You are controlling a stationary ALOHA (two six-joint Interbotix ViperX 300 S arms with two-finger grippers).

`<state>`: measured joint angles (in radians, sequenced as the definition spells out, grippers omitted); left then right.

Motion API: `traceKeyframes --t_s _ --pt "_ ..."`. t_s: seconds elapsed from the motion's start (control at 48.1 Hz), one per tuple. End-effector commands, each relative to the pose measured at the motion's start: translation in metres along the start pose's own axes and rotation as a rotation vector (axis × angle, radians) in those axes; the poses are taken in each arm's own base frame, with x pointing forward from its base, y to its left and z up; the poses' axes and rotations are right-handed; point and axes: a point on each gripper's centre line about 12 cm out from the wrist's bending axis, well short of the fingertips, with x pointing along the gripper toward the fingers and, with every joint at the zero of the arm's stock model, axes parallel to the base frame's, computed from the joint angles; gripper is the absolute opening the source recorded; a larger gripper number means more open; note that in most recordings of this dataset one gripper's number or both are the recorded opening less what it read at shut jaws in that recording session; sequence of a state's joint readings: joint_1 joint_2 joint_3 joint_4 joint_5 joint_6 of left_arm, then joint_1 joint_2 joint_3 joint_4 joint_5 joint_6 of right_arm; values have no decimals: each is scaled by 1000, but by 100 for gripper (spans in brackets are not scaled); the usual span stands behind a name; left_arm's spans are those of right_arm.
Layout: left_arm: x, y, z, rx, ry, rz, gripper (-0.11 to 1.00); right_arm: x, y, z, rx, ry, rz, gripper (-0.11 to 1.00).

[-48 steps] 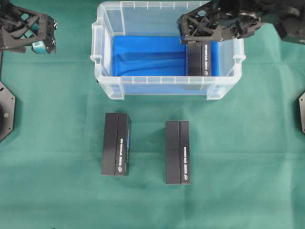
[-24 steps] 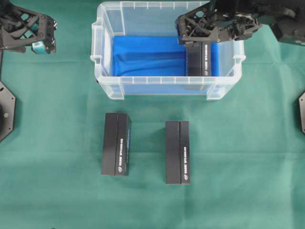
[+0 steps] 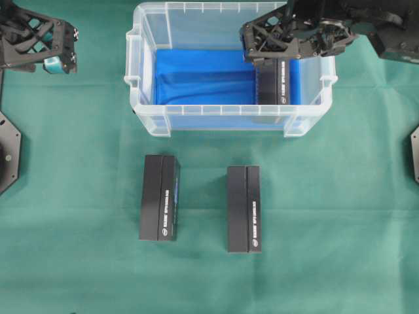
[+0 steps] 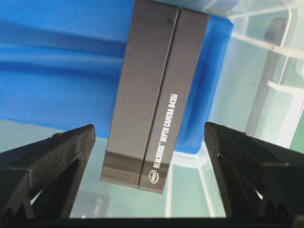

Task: Take out the box from the case.
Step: 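Move the right gripper over the right black box in the bin, then lower the open right gripper around the right black box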

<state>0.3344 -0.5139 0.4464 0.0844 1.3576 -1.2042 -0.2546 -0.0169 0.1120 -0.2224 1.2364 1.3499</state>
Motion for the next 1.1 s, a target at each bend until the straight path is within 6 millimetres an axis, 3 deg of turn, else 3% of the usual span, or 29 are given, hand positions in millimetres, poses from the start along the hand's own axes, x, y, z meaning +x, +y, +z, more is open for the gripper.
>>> traceKeyframes --t_s 0.0,0.561,1.081 --pt "-6 -1 0 1 -7 -22 97 -11 3 3 5 -12 36 94" --pt "-6 -1 1 1 -7 -22 97 -2 5 1 1 -9 31 94" --pt "-6 0 0 2 -7 -22 97 23 1 -6 27 -2 24 94"
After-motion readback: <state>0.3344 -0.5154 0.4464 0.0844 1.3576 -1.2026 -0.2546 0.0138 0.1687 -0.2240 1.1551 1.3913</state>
